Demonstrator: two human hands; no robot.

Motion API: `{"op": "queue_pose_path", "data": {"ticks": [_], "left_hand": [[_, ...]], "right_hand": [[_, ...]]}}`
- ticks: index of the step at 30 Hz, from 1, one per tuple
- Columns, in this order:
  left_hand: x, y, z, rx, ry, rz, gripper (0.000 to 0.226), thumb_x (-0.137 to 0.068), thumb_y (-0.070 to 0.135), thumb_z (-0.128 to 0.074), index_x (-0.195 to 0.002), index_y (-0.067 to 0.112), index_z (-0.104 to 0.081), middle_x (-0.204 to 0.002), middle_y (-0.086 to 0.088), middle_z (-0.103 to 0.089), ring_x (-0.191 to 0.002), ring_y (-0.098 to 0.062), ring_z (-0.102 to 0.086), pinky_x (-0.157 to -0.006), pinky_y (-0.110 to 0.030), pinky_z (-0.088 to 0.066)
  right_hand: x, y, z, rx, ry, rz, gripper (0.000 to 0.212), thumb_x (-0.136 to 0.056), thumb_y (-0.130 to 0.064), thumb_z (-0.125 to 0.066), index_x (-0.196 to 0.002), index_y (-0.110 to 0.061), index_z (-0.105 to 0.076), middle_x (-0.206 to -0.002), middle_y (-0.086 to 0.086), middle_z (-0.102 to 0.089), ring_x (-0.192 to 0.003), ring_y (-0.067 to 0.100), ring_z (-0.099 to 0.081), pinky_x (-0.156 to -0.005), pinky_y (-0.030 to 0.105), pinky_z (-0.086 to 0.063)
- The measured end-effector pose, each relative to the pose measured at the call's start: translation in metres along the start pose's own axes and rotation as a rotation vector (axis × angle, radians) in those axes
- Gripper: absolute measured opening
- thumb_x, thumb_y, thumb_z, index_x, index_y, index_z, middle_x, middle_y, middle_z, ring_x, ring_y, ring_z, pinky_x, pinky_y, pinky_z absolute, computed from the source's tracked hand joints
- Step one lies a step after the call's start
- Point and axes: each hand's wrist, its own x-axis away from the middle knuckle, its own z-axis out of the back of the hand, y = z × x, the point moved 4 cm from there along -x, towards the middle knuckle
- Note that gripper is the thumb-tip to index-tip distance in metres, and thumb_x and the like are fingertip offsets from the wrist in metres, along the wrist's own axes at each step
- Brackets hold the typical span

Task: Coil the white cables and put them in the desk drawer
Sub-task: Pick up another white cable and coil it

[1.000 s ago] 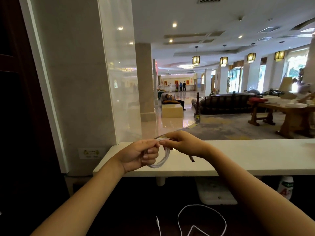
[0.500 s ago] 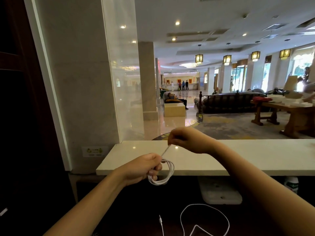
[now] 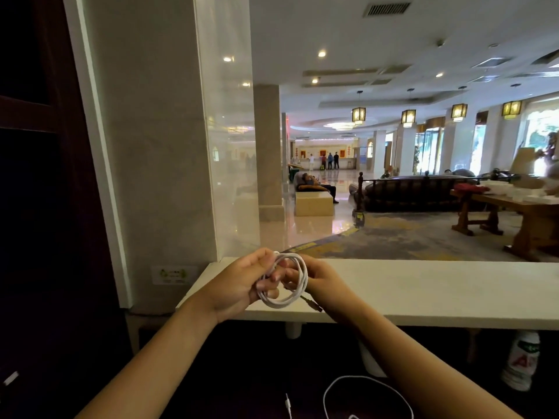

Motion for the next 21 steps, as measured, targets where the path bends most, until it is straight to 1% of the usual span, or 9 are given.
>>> {"op": "queue_pose_path", "data": {"ticks": [2, 4, 6, 8, 10, 12, 15, 18, 21], "left_hand": [[0.001, 0.003, 0.002, -0.050, 0.063, -0.013, 0.024, -0.091, 0.026, -0.043, -0.083, 0.005, -0.049, -0.068, -0.003, -0.052, -0.047, -0.006, -0.034, -0.050, -0.020, -0.041], [0.002, 0.004, 0.000, -0.176, 0.117, -0.012, 0.023, -0.096, 0.022, -0.038, -0.082, 0.006, -0.047, -0.068, -0.002, -0.050, -0.047, -0.006, -0.034, -0.051, -0.019, -0.042], [0.003, 0.005, -0.002, -0.381, 0.198, -0.022, 0.021, -0.098, 0.019, -0.035, -0.084, 0.007, -0.045, -0.068, -0.001, -0.050, -0.048, -0.005, -0.035, -0.053, -0.019, -0.043], [0.004, 0.006, -0.004, -0.596, 0.285, -0.042, 0.021, -0.099, 0.020, -0.034, -0.085, 0.008, -0.044, -0.070, -0.001, -0.050, -0.051, -0.006, -0.039, -0.059, -0.023, -0.042], [0.004, 0.005, -0.003, -0.770, 0.343, -0.033, 0.024, -0.099, 0.024, -0.033, -0.091, 0.006, -0.046, -0.072, -0.001, -0.051, -0.059, -0.012, -0.043, -0.064, -0.028, -0.039], [0.004, 0.002, -0.003, -0.834, 0.364, -0.004, 0.026, -0.100, 0.025, -0.031, -0.099, 0.004, -0.047, -0.075, -0.003, -0.051, -0.065, -0.016, -0.044, -0.065, -0.028, -0.039], [0.004, -0.002, -0.006, -0.815, 0.379, -0.036, 0.022, -0.100, 0.025, -0.031, -0.090, 0.014, -0.048, -0.075, -0.002, -0.052, -0.065, -0.016, -0.045, -0.065, -0.028, -0.040], [-0.001, -0.007, -0.005, -0.911, 0.441, -0.056, 0.020, -0.099, 0.028, -0.032, -0.089, 0.017, -0.045, -0.074, 0.001, -0.053, -0.063, -0.010, -0.048, -0.060, -0.025, -0.039], [-0.005, -0.007, -0.002, -0.976, 0.481, -0.052, 0.022, -0.099, 0.030, -0.030, -0.090, 0.015, -0.042, -0.071, 0.002, -0.051, -0.063, -0.013, -0.046, -0.060, -0.027, -0.038]], "right_hand": [[-0.003, -0.005, 0.002, 0.010, -0.058, -0.045, 0.019, -0.088, -0.023, -0.060, -0.102, -0.012, -0.069, -0.092, 0.010, -0.068, -0.083, 0.016, -0.060, -0.079, 0.032, -0.051], [-0.006, -0.008, 0.007, -0.016, -0.094, -0.147, 0.029, -0.092, -0.027, -0.053, -0.103, -0.004, -0.068, -0.091, 0.012, -0.067, -0.081, 0.018, -0.060, -0.076, 0.028, -0.052], [-0.008, -0.009, 0.009, -0.130, -0.123, -0.232, 0.038, -0.097, -0.031, -0.044, -0.101, -0.002, -0.069, -0.091, 0.012, -0.069, -0.083, 0.020, -0.064, -0.082, 0.031, -0.055], [-0.007, -0.010, 0.008, -0.183, -0.140, -0.299, 0.044, -0.099, -0.033, -0.038, -0.102, -0.002, -0.068, -0.096, 0.014, -0.070, -0.090, 0.023, -0.065, -0.092, 0.037, -0.051], [-0.007, -0.009, 0.008, 0.035, -0.136, -0.311, 0.042, -0.098, -0.035, -0.038, -0.102, -0.007, -0.069, -0.100, 0.012, -0.070, -0.094, 0.022, -0.064, -0.091, 0.035, -0.050], [-0.007, -0.013, 0.009, 0.294, -0.121, -0.270, 0.039, -0.097, -0.035, -0.040, -0.098, -0.009, -0.070, -0.095, 0.008, -0.068, -0.089, 0.017, -0.060, -0.088, 0.032, -0.050], [-0.006, -0.019, 0.008, 0.201, -0.108, -0.201, 0.032, -0.095, -0.027, -0.047, -0.095, -0.004, -0.070, -0.082, 0.005, -0.066, -0.077, 0.013, -0.060, -0.082, 0.032, -0.052], [-0.004, -0.021, 0.002, 0.195, -0.160, -0.141, 0.014, -0.084, -0.015, -0.061, -0.098, -0.014, -0.066, -0.087, 0.008, -0.067, -0.079, 0.014, -0.062, -0.078, 0.030, -0.052], [-0.005, -0.015, -0.001, 0.159, -0.073, -0.174, 0.034, -0.072, 0.004, -0.063, -0.102, -0.013, -0.062, -0.087, 0.005, -0.063, -0.079, 0.014, -0.058, -0.077, 0.028, -0.052]]}}
